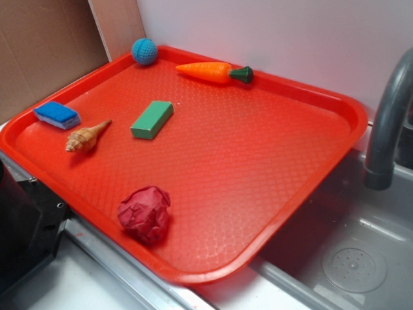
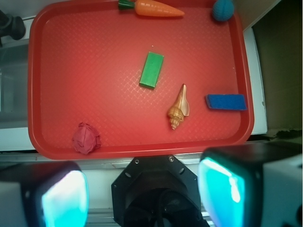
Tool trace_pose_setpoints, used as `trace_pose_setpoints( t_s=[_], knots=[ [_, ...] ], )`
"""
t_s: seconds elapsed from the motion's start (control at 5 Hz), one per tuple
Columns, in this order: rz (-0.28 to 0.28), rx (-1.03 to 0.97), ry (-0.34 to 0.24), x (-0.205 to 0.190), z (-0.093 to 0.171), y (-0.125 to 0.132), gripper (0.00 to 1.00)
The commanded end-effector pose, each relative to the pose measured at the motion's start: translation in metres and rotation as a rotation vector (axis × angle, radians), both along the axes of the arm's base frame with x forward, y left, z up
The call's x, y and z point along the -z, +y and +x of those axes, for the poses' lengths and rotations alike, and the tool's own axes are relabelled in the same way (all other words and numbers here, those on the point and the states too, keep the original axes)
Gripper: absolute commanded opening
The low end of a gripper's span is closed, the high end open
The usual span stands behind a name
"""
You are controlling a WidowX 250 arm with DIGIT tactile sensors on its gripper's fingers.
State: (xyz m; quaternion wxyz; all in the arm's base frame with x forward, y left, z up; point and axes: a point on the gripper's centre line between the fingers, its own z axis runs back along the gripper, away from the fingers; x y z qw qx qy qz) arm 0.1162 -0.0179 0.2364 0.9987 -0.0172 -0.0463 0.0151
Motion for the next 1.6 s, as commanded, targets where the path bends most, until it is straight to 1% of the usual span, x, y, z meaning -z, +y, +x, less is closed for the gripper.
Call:
trace_pose_setpoints(
  t_s=[0.0, 0.2, 0.4, 0.6, 0.8, 1.0, 1.2, 1.4],
  knots=[
    [0.000, 0.000, 0.000, 0.000, 0.000, 0.000, 1.00],
    [0.035, 0.192, -0.049, 0.021, 0.020, 0.015, 1.00],
    [0.073, 0.313, -0.063, 0.044, 0.053, 0.031, 1.00],
    [0.086, 0.390, -0.114, 0.068, 0.075, 0.045, 1.00],
    [0.151, 0.418, -0.169, 0.081, 0.089, 0.060, 1.00],
    [0.203, 0.468, -0.189, 0.104, 0.114, 0.064, 1.00],
    [0.144, 0.514, -0.227, 0.122, 0.154, 0.059, 1.00],
    [0.144, 0.514, -0.227, 0.122, 0.154, 0.059, 1.00]
  ],
)
